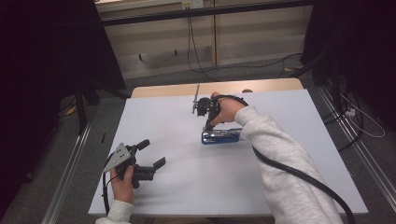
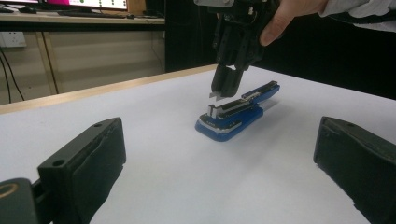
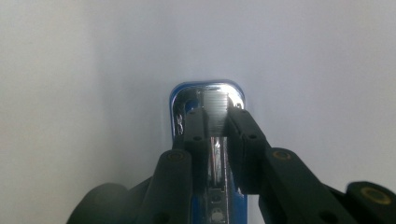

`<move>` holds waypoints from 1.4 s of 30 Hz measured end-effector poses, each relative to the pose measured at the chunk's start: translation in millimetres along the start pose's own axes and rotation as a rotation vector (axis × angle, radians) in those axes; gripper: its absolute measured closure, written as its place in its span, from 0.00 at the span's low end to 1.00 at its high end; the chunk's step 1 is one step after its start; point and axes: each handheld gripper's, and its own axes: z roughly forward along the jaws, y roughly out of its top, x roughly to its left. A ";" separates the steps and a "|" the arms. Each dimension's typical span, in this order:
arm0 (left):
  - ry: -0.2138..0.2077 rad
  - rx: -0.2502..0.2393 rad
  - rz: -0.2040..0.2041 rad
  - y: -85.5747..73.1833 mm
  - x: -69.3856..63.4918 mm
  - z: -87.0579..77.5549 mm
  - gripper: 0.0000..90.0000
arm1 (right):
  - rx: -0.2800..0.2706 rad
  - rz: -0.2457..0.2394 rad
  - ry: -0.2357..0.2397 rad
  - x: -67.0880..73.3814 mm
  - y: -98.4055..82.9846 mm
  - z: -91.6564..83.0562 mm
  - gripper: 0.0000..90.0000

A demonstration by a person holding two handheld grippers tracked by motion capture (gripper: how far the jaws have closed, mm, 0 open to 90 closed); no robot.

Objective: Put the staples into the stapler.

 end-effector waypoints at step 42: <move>-0.001 0.004 -0.001 -0.1 -0.5 -0.2 0.03 | 0.015 -0.020 0.007 1.0 -3.9 9.2 0.88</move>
